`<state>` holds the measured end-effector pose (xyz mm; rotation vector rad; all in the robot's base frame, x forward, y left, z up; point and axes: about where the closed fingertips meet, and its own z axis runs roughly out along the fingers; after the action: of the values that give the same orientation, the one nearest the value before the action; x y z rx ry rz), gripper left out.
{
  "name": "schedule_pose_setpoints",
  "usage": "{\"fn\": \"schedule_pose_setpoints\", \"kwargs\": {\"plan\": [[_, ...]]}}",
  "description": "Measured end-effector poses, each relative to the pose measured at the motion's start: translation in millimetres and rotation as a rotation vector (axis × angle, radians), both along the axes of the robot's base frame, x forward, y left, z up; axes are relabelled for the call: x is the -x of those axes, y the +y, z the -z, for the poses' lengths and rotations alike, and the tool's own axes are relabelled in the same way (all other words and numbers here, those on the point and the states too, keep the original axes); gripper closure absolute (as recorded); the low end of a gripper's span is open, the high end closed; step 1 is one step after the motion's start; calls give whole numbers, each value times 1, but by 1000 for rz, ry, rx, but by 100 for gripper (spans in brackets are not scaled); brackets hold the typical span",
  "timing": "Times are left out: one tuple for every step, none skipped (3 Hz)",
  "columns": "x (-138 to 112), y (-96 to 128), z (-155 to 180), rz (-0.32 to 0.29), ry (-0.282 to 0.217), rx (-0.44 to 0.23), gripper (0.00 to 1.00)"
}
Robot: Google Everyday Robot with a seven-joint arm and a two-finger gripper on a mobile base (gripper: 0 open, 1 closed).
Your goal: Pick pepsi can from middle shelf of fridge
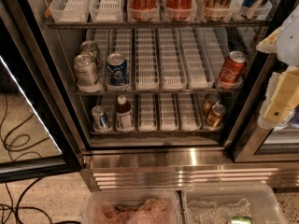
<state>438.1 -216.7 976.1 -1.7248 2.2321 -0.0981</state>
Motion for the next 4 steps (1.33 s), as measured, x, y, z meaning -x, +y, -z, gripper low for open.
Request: {"fn": "schedule_pose_setpoints", "kwargs": {"plan": [[-4,4,0,6,-23,-19,0],[-4,4,0,6,-23,-19,0],[-10,16,3,15,-61,-100,0],[2,45,14,97,-91,-275,0]]}}
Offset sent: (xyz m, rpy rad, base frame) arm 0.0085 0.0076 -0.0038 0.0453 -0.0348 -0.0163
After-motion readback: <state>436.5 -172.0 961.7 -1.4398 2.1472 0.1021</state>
